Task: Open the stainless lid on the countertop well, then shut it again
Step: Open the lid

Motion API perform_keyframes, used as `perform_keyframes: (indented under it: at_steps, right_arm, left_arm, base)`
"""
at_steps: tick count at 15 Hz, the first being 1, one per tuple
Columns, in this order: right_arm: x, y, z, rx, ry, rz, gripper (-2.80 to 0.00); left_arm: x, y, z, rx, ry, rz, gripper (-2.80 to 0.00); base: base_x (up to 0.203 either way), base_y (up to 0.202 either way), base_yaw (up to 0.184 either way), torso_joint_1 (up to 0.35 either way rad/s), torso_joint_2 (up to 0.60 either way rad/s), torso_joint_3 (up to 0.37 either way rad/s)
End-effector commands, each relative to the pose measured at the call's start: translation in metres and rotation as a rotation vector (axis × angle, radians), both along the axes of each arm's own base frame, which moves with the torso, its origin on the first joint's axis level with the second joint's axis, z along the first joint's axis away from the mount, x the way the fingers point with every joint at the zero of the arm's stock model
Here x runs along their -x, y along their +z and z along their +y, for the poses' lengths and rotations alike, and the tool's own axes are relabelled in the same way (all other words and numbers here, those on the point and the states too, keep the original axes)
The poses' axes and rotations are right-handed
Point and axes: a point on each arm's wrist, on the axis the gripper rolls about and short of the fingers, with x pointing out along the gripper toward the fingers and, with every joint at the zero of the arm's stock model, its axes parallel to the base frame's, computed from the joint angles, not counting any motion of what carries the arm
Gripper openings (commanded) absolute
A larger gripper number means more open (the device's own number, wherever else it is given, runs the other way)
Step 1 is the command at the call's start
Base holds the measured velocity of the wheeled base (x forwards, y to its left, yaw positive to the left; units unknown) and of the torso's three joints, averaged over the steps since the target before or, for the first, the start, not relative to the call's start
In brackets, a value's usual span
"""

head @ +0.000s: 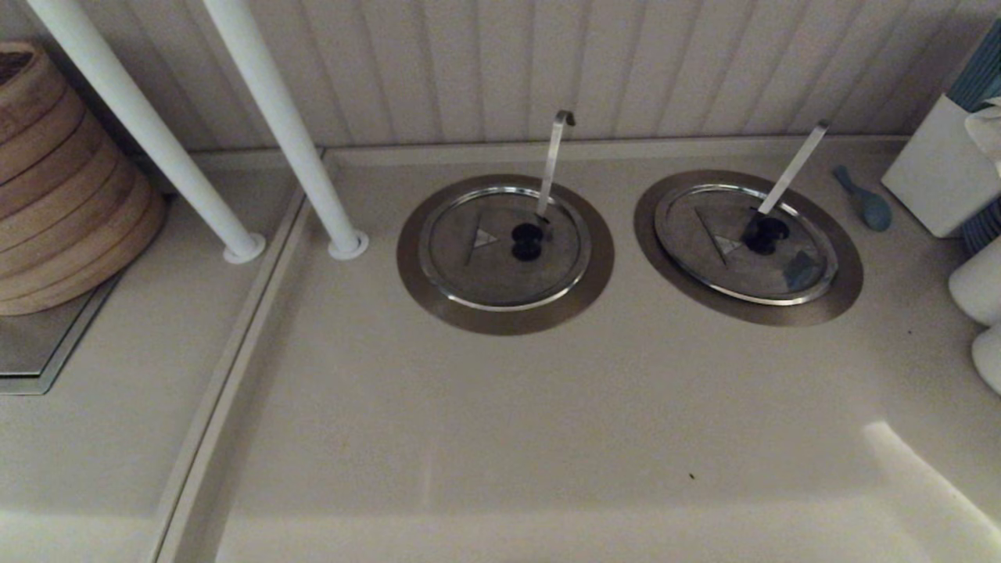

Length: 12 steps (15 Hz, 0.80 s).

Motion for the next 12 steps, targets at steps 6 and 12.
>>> perform_keyframes:
  at_steps: [6, 12]
  right_arm:
    - [0.0, 0.0, 0.0, -0.018, -0.001, 0.0, -2.8]
    - [0.013, 0.094, 0.0, -0.004, -0.025, -0.181, -2.8]
  left_arm:
    - [0.0, 0.0, 0.0, 0.001, 0.0, 0.0, -2.8]
    - [0.0, 0.0, 0.0, 0.001, -0.001, 0.0, -2.8]
  base:
    - [0.0, 0.0, 0.0, 0.0, 0.0, 0.0]
    - [0.0, 0.0, 0.0, 0.0, 0.0, 0.0]
